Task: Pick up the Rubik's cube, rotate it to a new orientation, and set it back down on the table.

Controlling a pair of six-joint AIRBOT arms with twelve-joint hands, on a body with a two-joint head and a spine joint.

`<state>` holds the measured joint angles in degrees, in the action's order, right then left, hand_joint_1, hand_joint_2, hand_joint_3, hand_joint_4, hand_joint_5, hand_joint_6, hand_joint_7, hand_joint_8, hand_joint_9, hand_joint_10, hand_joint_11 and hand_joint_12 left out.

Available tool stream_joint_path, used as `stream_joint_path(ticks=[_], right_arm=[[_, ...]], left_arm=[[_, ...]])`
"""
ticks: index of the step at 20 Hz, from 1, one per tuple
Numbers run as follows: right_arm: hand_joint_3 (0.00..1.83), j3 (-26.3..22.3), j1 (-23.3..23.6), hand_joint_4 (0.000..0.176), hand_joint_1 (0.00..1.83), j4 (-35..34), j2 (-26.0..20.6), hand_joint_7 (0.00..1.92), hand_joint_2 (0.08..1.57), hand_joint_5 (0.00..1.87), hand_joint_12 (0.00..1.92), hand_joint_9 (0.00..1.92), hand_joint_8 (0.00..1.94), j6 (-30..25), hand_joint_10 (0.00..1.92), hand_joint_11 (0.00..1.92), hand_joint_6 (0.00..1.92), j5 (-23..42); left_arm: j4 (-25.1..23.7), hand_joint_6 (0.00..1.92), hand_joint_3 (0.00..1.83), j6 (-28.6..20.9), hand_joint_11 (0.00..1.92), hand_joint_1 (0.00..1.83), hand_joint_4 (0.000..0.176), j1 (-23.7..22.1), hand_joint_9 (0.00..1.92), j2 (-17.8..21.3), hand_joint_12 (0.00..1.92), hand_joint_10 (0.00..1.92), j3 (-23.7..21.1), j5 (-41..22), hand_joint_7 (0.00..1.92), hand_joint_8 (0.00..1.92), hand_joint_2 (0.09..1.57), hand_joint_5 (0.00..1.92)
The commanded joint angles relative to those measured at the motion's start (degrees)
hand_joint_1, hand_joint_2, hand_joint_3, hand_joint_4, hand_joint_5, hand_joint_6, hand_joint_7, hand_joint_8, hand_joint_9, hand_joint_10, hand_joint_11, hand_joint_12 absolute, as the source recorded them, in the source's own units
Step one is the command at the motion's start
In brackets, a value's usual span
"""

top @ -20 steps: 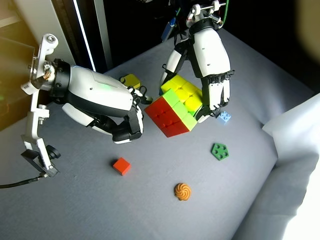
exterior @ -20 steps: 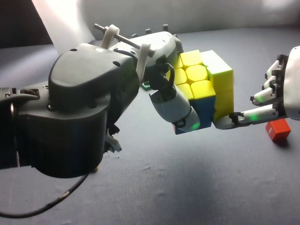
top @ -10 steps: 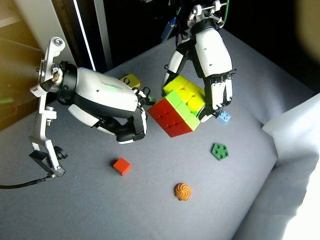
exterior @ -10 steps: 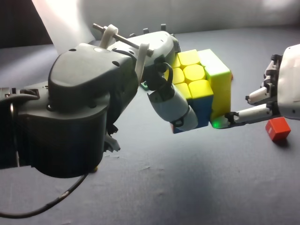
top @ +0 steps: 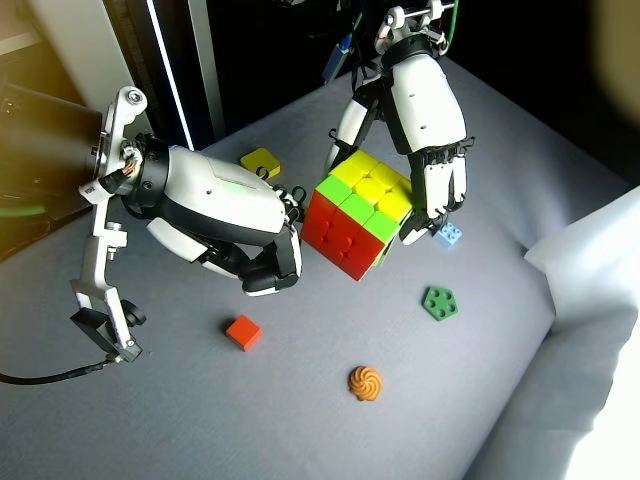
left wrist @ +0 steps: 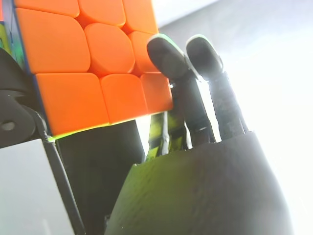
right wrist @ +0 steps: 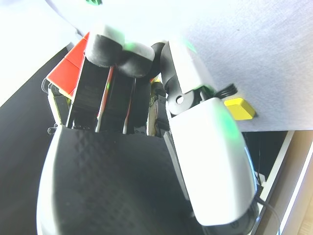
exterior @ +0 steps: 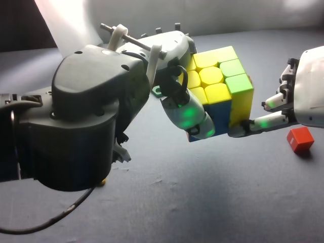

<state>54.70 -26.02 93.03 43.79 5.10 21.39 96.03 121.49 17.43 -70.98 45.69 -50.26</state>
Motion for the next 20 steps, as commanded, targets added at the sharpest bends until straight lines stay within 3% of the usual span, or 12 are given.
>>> stream_joint_path(ticks=[1,4,5,9,14,17,18,20], right_arm=[[0.0,0.43,0.76,0.176,1.35,-2.48,0.18,0.68,1.35,0.0,1.92,0.9,1.57,0.58,1.89,0.91,0.0,-2.12],[0.0,0.57,0.79,0.176,1.33,-2.49,0.37,0.7,1.34,0.0,1.92,0.96,1.54,0.58,1.92,0.91,0.0,-2.11],[0.0,0.57,0.81,0.176,1.33,-2.49,0.41,0.7,1.35,0.0,1.92,0.98,1.56,0.58,1.92,0.92,0.0,-2.11],[0.0,0.55,1.07,0.176,1.33,-2.5,0.54,0.69,1.35,0.0,1.92,0.96,1.56,0.58,1.92,0.91,0.0,-2.11],[0.0,0.56,1.09,0.176,1.33,-2.49,0.59,0.68,1.36,0.0,1.92,0.97,1.59,0.61,1.92,0.93,0.0,-2.46],[0.0,0.56,1.14,0.176,1.33,-2.49,0.65,0.69,1.35,0.0,1.92,0.98,1.58,0.78,1.92,0.96,0.0,-2.7],[0.0,0.57,1.14,0.176,1.32,-2.49,0.72,0.68,1.36,0.0,1.92,1.0,1.59,1.11,1.92,0.96,0.0,-3.02],[0.0,0.62,1.13,0.176,1.33,-2.49,0.89,0.69,1.35,0.0,1.92,0.99,1.57,1.32,1.92,0.94,0.0,-3.61]], left_arm=[[-3.67,1.3,0.0,-1.05,0.26,1.34,0.0,-1.06,0.62,-0.47,1.77,1.55,-0.47,2.73,0.81,1.32,1.22,0.76],[-3.67,1.29,0.0,-1.06,0.29,1.34,0.0,-1.07,0.6,-0.48,1.74,1.54,-0.48,2.73,0.81,1.34,1.22,0.78],[-3.67,1.3,0.0,-1.04,0.31,1.34,0.0,-1.07,0.63,-0.48,1.71,1.56,-0.5,2.73,0.86,1.31,1.23,0.68],[-3.67,1.36,0.0,-0.99,0.34,1.34,0.0,-1.07,0.63,-0.49,1.7,1.53,-0.55,2.72,0.82,1.25,1.22,0.77],[-3.67,1.28,0.0,-0.91,0.31,1.34,0.0,-1.08,0.62,-0.48,1.69,1.51,-0.51,2.72,0.82,1.27,1.21,0.81],[-3.67,1.37,0.0,-0.91,0.26,1.33,0.0,-1.08,0.59,-0.48,1.78,1.58,-0.5,2.72,0.78,1.33,1.24,0.75],[-3.67,1.27,0.0,-0.9,0.25,1.33,0.0,-1.08,0.57,-0.48,1.77,1.56,-0.46,2.72,0.79,1.38,1.23,0.8],[-3.67,1.26,0.0,-0.88,0.29,1.34,0.0,-1.12,0.61,-0.48,1.72,1.52,-0.43,2.72,0.83,1.32,1.22,0.8]])
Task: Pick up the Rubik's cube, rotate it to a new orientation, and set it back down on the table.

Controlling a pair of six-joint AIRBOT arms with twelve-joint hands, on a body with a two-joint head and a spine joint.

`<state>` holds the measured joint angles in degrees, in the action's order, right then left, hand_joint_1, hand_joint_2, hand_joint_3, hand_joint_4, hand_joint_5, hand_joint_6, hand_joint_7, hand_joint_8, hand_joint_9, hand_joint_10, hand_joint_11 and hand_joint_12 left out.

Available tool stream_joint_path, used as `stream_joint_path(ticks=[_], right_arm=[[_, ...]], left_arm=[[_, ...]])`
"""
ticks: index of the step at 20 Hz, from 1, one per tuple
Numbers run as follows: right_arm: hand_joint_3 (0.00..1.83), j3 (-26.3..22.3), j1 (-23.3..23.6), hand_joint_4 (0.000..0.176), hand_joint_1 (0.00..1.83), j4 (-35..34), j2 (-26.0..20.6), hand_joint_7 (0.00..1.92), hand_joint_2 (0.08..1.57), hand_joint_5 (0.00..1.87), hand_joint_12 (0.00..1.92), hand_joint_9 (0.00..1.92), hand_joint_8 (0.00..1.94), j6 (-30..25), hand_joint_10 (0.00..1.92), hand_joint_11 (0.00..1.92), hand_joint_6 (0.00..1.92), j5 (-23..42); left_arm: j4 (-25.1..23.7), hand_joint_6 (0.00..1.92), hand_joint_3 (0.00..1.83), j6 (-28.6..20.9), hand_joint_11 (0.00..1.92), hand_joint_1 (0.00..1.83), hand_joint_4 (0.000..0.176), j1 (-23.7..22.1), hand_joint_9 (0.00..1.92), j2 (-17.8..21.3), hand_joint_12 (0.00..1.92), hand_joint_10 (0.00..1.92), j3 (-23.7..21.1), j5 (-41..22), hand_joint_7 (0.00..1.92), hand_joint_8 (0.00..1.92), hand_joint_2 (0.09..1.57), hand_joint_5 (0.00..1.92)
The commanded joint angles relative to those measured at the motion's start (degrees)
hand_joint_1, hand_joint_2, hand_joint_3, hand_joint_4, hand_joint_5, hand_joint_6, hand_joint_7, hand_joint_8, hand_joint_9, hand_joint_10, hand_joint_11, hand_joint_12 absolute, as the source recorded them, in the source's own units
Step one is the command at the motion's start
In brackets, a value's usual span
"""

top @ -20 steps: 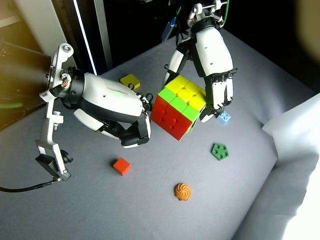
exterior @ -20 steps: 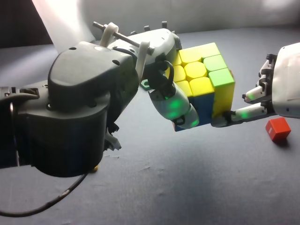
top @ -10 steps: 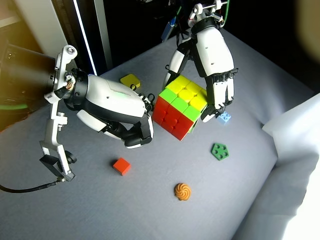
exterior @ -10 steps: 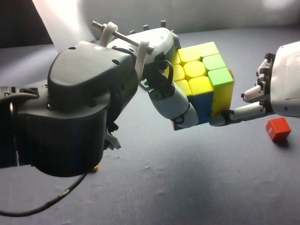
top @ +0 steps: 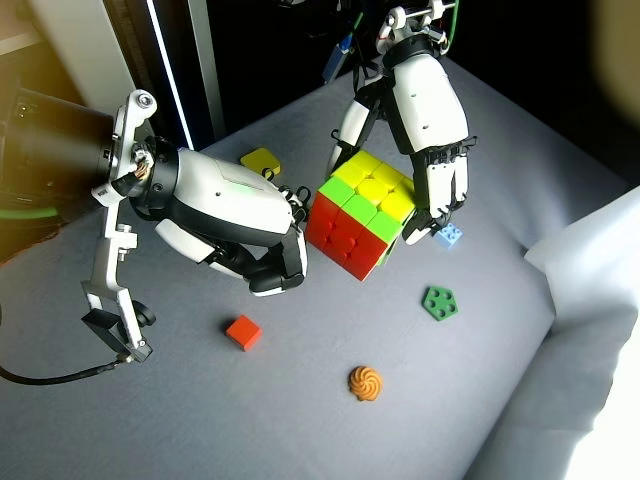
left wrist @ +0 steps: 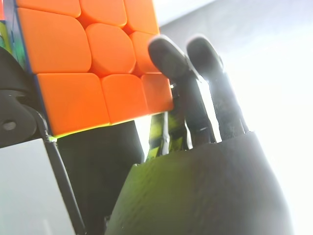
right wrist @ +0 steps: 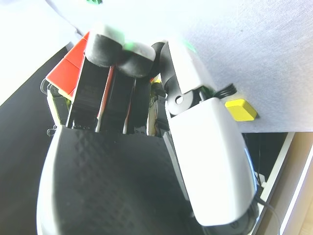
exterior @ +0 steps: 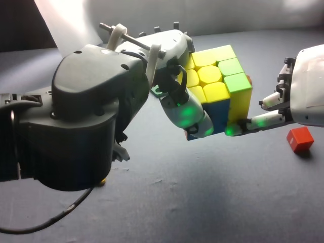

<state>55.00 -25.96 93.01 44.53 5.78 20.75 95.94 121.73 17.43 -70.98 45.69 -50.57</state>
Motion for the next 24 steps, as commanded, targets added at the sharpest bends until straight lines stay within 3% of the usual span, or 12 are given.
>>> stream_joint_path(ticks=[1,2,3,5,6,13,14,15,16,18,19,24], right_arm=[[0.0,0.32,1.07,0.176,1.33,-2.47,0.2,0.69,1.35,0.02,1.92,0.99,1.57,0.64,1.92,0.92,0.01,-3.2],[0.0,0.32,1.05,0.176,1.33,-2.47,0.29,0.69,1.35,0.03,1.92,0.97,1.56,0.65,1.92,0.91,0.01,-3.75],[0.0,0.32,1.04,0.176,1.44,-2.47,0.33,0.64,1.34,0.02,1.92,0.73,1.54,0.65,1.77,0.9,0.0,-3.97],[0.0,0.32,1.01,0.176,1.33,-2.46,0.37,0.69,1.35,0.02,1.92,0.97,1.57,0.67,1.91,0.95,0.0,-4.56],[0.0,0.32,0.96,0.176,1.33,-2.46,0.38,0.68,1.35,0.0,1.92,0.97,1.58,0.69,1.92,0.94,0.0,-4.68],[0.0,0.29,1.62,0.176,1.32,-2.45,0.2,0.68,1.36,0.03,1.92,0.99,1.59,0.94,1.92,0.94,0.01,-2.05],[0.0,0.26,2.45,0.176,1.32,-2.46,-0.19,0.66,1.37,0.0,1.92,0.98,1.62,0.93,1.92,0.92,0.0,-0.61],[0.0,0.21,3.76,0.176,1.44,-2.46,-0.86,0.63,1.35,0.0,1.92,0.72,1.56,0.91,1.79,0.9,0.0,1.36],[0.0,0.1,5.02,0.176,1.35,-2.46,-1.49,0.67,1.36,0.0,1.92,0.92,1.58,0.76,1.9,0.91,0.0,2.55],[0.0,-0.18,8.03,0.176,1.33,-2.31,-2.72,0.71,1.34,0.0,1.92,1.0,1.54,-0.25,1.92,0.95,0.0,4.54],[0.0,-0.22,9.37,0.176,1.33,-1.17,-3.13,0.7,1.34,0.0,1.92,1.01,1.55,-1.81,1.92,0.96,0.0,4.99],[0.0,-0.25,17.53,0.176,1.34,-1.13,-6.14,0.75,1.31,0.03,1.92,0.99,1.48,-4.21,1.92,0.94,0.01,9.25]], left_arm=[[-3.58,1.28,0.0,-1.12,0.29,1.34,0.0,-1.14,0.61,-0.48,1.69,1.51,-0.43,3.03,0.82,1.31,1.22,0.8],[-3.58,1.31,0.0,-1.12,0.27,1.33,0.0,-1.17,0.59,-0.48,1.7,1.54,-0.42,3.03,0.78,1.37,1.23,0.78],[-3.58,1.22,0.0,-1.11,0.26,1.33,0.0,-1.19,0.57,-0.48,1.72,1.57,-0.4,3.03,0.75,1.43,1.23,0.81],[-3.58,1.19,0.0,-1.11,0.27,1.34,0.0,-1.23,0.6,-0.48,1.74,1.57,-0.39,3.03,0.77,1.38,1.22,0.83],[-3.58,1.38,0.0,-1.11,0.29,1.34,0.0,-1.24,0.63,-0.48,1.73,1.53,-0.39,3.03,0.83,1.28,1.22,0.73],[-3.58,1.28,0.0,-1.09,0.3,1.33,0.0,-1.27,0.58,-0.46,1.74,1.57,-0.42,3.03,0.74,1.39,1.23,0.81],[-3.58,1.33,0.0,-1.06,0.31,1.33,0.0,-1.27,0.6,-0.46,1.72,1.55,-0.45,3.03,0.77,1.33,1.23,0.79],[-3.58,1.31,0.0,-1.06,0.29,1.33,0.0,-1.26,0.6,-0.46,1.72,1.56,-0.48,3.03,0.78,1.33,1.23,0.79],[-3.58,1.25,0.0,-1.03,0.28,1.34,0.0,-1.26,0.61,-0.46,1.78,1.57,-0.48,3.03,0.78,1.36,1.22,0.8],[-3.75,1.27,0.0,-0.91,0.3,1.33,0.0,-1.26,0.59,-0.44,1.75,1.55,-0.47,3.04,0.77,1.35,1.23,0.83],[-4.03,1.36,0.0,-0.9,0.32,1.34,0.0,-1.2,0.62,-0.42,1.75,1.54,-0.46,3.04,0.81,1.28,1.22,0.76],[-5.36,1.37,0.0,-0.14,0.3,1.33,0.0,-0.05,0.59,0.13,1.72,1.54,-0.03,5.46,0.79,1.31,1.23,0.77]])
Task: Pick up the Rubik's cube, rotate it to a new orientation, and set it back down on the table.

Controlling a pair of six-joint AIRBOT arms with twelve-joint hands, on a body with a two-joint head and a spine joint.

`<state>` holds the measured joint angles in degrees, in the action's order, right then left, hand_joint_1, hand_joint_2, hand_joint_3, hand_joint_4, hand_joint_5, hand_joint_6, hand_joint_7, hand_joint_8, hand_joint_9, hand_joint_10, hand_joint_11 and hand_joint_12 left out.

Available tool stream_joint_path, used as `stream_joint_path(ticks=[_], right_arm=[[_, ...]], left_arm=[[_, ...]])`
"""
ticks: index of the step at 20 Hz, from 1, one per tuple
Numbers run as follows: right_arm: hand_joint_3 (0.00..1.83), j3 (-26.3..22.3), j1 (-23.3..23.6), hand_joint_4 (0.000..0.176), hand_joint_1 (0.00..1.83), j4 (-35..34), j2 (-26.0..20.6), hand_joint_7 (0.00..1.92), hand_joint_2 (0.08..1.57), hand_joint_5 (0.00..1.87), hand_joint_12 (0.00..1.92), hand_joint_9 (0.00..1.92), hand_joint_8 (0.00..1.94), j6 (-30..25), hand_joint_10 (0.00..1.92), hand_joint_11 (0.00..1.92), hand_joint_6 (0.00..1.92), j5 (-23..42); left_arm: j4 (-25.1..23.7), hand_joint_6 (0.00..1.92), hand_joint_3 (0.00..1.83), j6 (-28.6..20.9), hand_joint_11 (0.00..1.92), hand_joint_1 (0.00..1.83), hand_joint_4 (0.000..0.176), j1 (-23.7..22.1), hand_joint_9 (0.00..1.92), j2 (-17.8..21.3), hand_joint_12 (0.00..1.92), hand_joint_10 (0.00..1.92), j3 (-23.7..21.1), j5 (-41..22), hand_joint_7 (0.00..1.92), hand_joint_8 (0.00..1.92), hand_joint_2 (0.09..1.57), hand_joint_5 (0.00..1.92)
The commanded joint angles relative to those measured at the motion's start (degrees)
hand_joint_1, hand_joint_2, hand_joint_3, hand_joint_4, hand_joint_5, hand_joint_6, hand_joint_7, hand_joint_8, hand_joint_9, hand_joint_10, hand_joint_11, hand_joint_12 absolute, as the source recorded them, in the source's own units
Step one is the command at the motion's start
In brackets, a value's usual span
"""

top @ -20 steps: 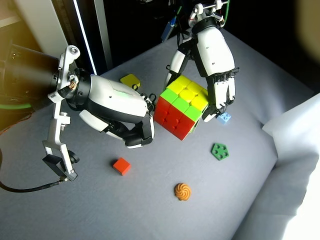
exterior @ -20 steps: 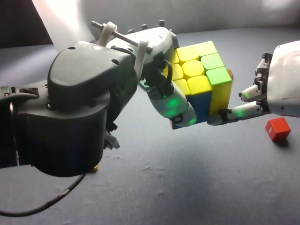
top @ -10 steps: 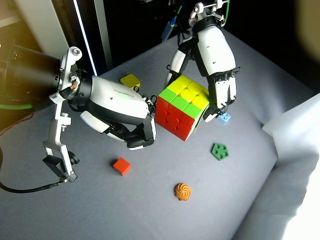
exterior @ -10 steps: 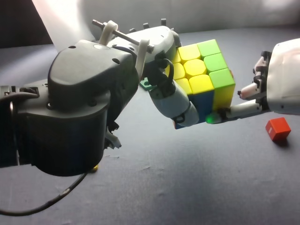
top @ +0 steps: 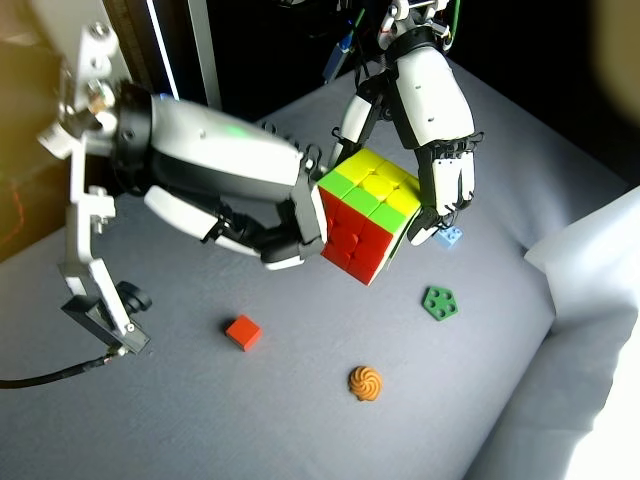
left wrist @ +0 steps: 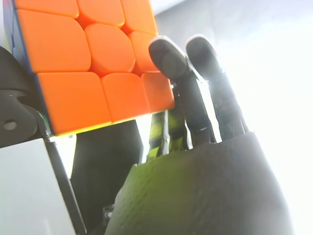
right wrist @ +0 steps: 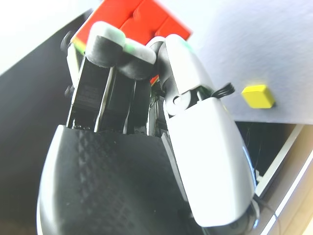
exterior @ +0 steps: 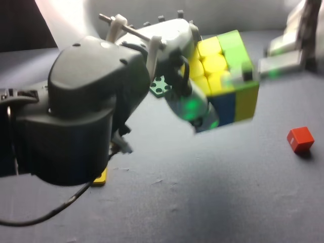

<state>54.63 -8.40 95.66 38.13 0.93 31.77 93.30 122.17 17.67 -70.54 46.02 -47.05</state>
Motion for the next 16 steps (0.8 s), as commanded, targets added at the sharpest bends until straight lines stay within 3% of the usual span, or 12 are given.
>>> stream_joint_path(ticks=[1,2,3,4,7,9,11,12,13,14,16], right_arm=[[0.0,0.11,2.02,0.176,1.34,-3.78,-0.45,0.74,1.32,0.03,1.92,1.0,1.49,0.22,1.92,0.95,0.0,-1.57],[0.0,0.13,3.89,0.176,1.33,-3.79,-1.17,0.72,1.33,0.05,1.92,1.0,1.53,0.21,1.92,0.95,0.01,-1.58],[0.0,0.14,5.55,0.176,1.44,-3.91,-1.92,0.67,1.33,0.07,1.92,0.73,1.53,0.2,1.77,0.9,0.01,-1.63],[0.0,0.15,6.99,0.176,1.35,-3.93,-2.66,0.7,1.34,0.07,1.92,0.92,1.54,0.2,1.89,0.92,0.01,-1.65],[0.0,0.31,9.21,0.176,1.33,-6.23,-4.21,0.71,1.34,0.04,1.92,1.0,1.55,1.36,1.92,0.95,0.0,-4.69],[0.0,0.37,8.47,0.176,1.33,-17.67,-4.2,0.71,1.34,0.05,1.92,1.02,1.54,8.11,1.92,0.97,0.0,-11.51],[0.0,1.35,7.8,0.176,1.33,-29.46,-4.19,0.7,1.35,0.05,1.92,1.0,1.57,8.62,1.92,0.94,0.0,-13.02],[0.0,1.43,7.79,0.176,1.32,-31.23,-4.21,0.68,1.35,0.06,1.92,0.97,1.58,8.29,1.92,0.91,0.01,-12.76],[0.0,1.48,7.54,0.176,1.44,-31.36,-4.36,0.63,1.35,0.06,1.92,0.7,1.58,5.76,1.8,0.88,0.0,-10.43],[0.0,1.48,7.18,0.176,1.35,-31.36,-4.57,0.68,1.35,0.05,1.92,0.91,1.57,4.73,1.9,0.91,0.0,-8.49],[0.0,1.67,6.28,0.176,1.33,-31.36,-5.15,0.72,1.33,0.04,1.92,0.98,1.53,-0.61,1.92,0.92,0.0,-3.25]], left_arm=[[-2.97,1.32,0.0,-0.58,0.29,1.33,0.0,0.02,0.59,-0.23,1.72,1.54,-0.37,2.16,0.79,1.32,1.23,0.79],[-3.43,1.35,0.0,-0.58,0.3,1.34,0.0,0.4,0.61,-0.14,1.71,1.53,-0.4,2.28,0.8,1.3,1.23,0.78],[-3.73,1.27,0.0,-0.59,0.28,1.33,0.0,0.7,0.59,-0.02,1.76,1.57,-0.42,2.55,0.77,1.36,1.23,0.81],[-4.03,1.25,0.0,-0.59,0.27,1.33,0.0,1.17,0.57,0.16,1.8,1.59,-0.45,2.96,0.74,1.42,1.24,0.81],[-6.26,1.36,0.0,-0.72,0.32,1.33,0.0,2.66,0.61,1.07,1.72,1.52,-0.65,3.94,0.79,1.32,1.23,0.77],[-8.54,1.3,0.0,-1.45,0.24,1.33,0.0,3.76,0.59,1.36,1.79,1.57,-0.53,4.63,0.78,1.38,1.23,0.78],[-11.21,1.34,0.0,-2.94,0.26,1.33,0.0,5.19,0.6,1.49,1.78,1.55,-0.38,5.18,0.81,1.32,1.23,0.76],[-11.88,1.35,0.0,-3.32,0.31,1.34,0.0,5.59,0.62,1.56,1.74,1.52,-0.38,5.28,0.85,1.26,1.22,0.75],[-13.26,1.28,0.0,-4.14,0.34,1.33,0.0,6.34,0.61,1.69,1.72,1.57,-0.33,5.39,0.78,1.33,1.23,0.79],[-13.9,1.2,0.0,-4.59,0.33,1.33,0.0,6.77,0.59,1.71,1.75,1.59,-0.27,5.4,0.74,1.38,1.23,0.84],[-16.08,1.24,0.0,-6.08,0.36,1.34,0.0,7.97,0.61,1.71,1.72,1.55,0.01,5.46,0.78,1.31,1.22,0.84]])
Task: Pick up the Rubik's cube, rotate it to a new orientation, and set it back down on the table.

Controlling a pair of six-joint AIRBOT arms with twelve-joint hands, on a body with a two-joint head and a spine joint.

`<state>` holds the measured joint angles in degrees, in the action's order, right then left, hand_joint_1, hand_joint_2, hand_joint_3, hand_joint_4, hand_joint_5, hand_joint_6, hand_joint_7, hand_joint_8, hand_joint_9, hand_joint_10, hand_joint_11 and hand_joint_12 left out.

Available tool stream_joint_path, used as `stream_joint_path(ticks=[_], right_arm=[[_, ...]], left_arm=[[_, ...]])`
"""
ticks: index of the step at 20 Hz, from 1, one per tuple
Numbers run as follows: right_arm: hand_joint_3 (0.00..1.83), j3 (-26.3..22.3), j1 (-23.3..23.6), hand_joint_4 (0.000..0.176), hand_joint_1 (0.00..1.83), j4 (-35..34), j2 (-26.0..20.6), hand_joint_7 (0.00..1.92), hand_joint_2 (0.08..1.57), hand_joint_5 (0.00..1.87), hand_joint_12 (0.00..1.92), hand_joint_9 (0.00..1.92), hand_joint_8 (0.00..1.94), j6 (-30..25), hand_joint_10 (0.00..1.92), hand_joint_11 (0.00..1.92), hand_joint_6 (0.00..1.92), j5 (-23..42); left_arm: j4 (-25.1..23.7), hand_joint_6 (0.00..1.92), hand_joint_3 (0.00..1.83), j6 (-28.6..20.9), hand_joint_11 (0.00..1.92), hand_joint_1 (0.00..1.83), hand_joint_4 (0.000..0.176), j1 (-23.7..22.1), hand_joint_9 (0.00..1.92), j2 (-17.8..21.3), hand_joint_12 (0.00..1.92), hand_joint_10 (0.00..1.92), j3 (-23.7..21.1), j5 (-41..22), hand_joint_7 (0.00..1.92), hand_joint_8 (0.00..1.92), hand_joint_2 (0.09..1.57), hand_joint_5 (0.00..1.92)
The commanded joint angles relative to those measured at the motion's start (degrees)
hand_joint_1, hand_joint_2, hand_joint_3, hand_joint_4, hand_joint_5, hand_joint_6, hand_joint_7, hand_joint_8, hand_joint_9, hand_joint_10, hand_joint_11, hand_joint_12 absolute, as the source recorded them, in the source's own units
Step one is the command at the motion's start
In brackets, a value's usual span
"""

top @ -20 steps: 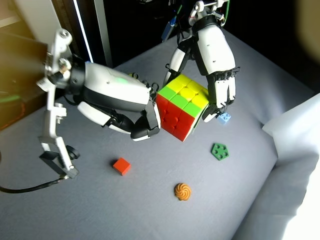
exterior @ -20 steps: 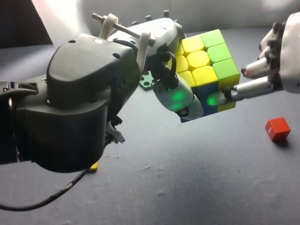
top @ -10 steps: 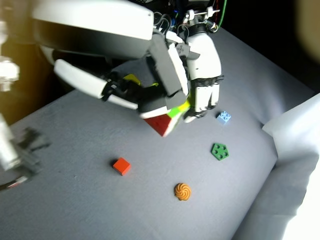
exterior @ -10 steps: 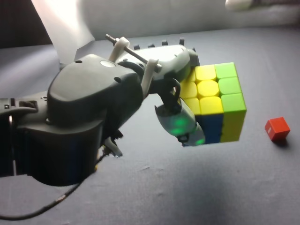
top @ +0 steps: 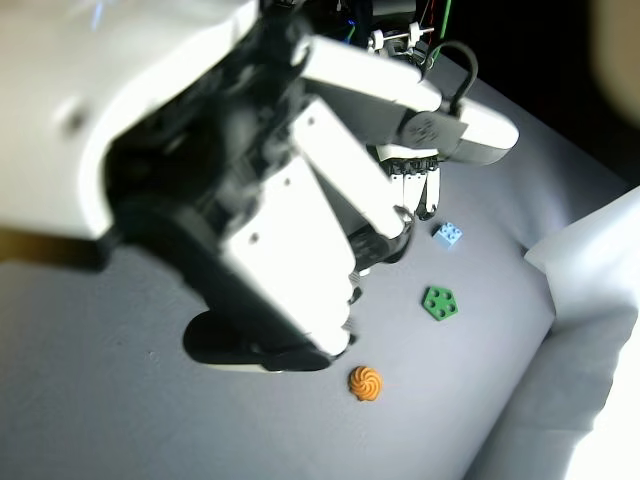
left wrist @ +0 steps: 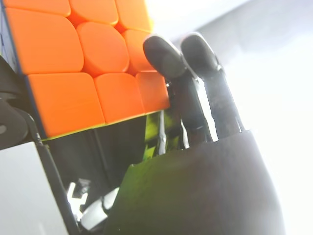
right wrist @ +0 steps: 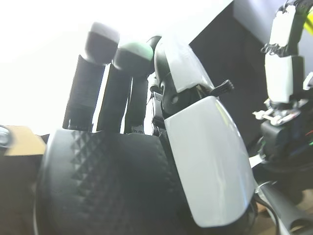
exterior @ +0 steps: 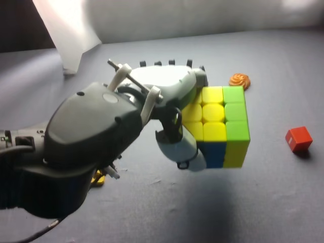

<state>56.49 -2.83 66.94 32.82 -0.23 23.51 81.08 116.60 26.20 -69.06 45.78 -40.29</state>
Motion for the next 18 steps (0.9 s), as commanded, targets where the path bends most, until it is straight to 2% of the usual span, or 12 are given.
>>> stream_joint_path(ticks=[1,2,4,5,10,12,13,18], right_arm=[[0.0,0.5,0.31,0.176,1.33,-2.64,0.07,0.71,1.34,0.05,1.92,0.96,1.54,-3.51,1.92,0.89,0.0,8.49],[0.0,1.4,0.1,0.176,1.33,-2.66,0.06,0.71,1.34,0.04,1.92,0.97,1.55,-8.18,1.92,0.9,0.0,11.48],[0.0,1.89,-0.05,0.176,1.33,-3.76,0.07,0.71,1.34,0.04,1.92,0.97,1.55,-11.18,1.92,0.9,0.0,11.94],[0.0,1.87,-0.22,0.176,1.33,-3.83,0.08,0.72,1.33,0.05,1.92,0.96,1.52,-11.18,1.92,0.9,0.01,11.94],[0.0,1.8,-0.62,0.176,1.33,-3.83,0.07,0.71,1.34,0.07,1.92,0.98,1.55,-11.17,1.92,0.93,0.0,11.74],[0.0,1.78,-0.7,0.176,1.33,-3.81,0.06,0.71,1.34,0.07,1.92,0.98,1.55,-11.16,1.92,0.93,0.0,11.74],[0.0,1.77,-0.74,0.176,1.33,-3.76,0.05,0.7,1.34,0.06,1.92,0.98,1.55,-11.13,1.92,0.94,0.0,11.74],[0.0,1.44,-0.8,0.176,1.33,-2.23,0.01,0.7,1.34,0.06,1.92,0.99,1.55,-11.08,1.92,0.94,0.0,11.76]], left_arm=[[-4.75,1.26,0.0,-0.87,0.3,1.33,0.0,-0.07,0.56,0.22,1.74,1.59,0.4,-1.29,0.72,1.41,1.24,0.83],[-6.22,1.32,0.0,-1.86,0.3,1.33,0.0,0.56,0.59,0.22,1.75,1.58,0.64,-1.29,0.8,1.37,1.24,0.73],[-7.42,1.32,0.0,-2.72,0.3,1.33,0.0,1.48,0.59,0.21,1.75,1.58,0.98,-1.17,0.8,1.37,1.24,0.73],[-8.18,1.26,0.0,-3.21,0.28,1.33,0.0,2.1,0.58,0.21,1.78,1.59,1.16,-1.1,0.8,1.38,1.23,0.77],[-11.32,1.23,0.0,-5.61,0.27,1.33,0.0,4.81,0.58,0.16,1.77,1.55,1.87,-0.66,0.76,1.39,1.23,0.84],[-12.25,1.23,0.0,-5.98,0.27,1.33,0.0,5.47,0.58,0.16,1.77,1.55,2.1,-0.55,0.76,1.39,1.23,0.84],[-12.57,1.28,0.0,-6.05,0.34,1.33,0.0,5.78,0.59,0.17,1.74,1.55,2.26,-0.12,0.74,1.37,1.23,0.83],[-13.4,1.32,0.0,-6.46,0.32,1.33,0.0,6.69,0.59,0.16,1.74,1.55,2.57,0.7,0.76,1.34,1.23,0.81]])
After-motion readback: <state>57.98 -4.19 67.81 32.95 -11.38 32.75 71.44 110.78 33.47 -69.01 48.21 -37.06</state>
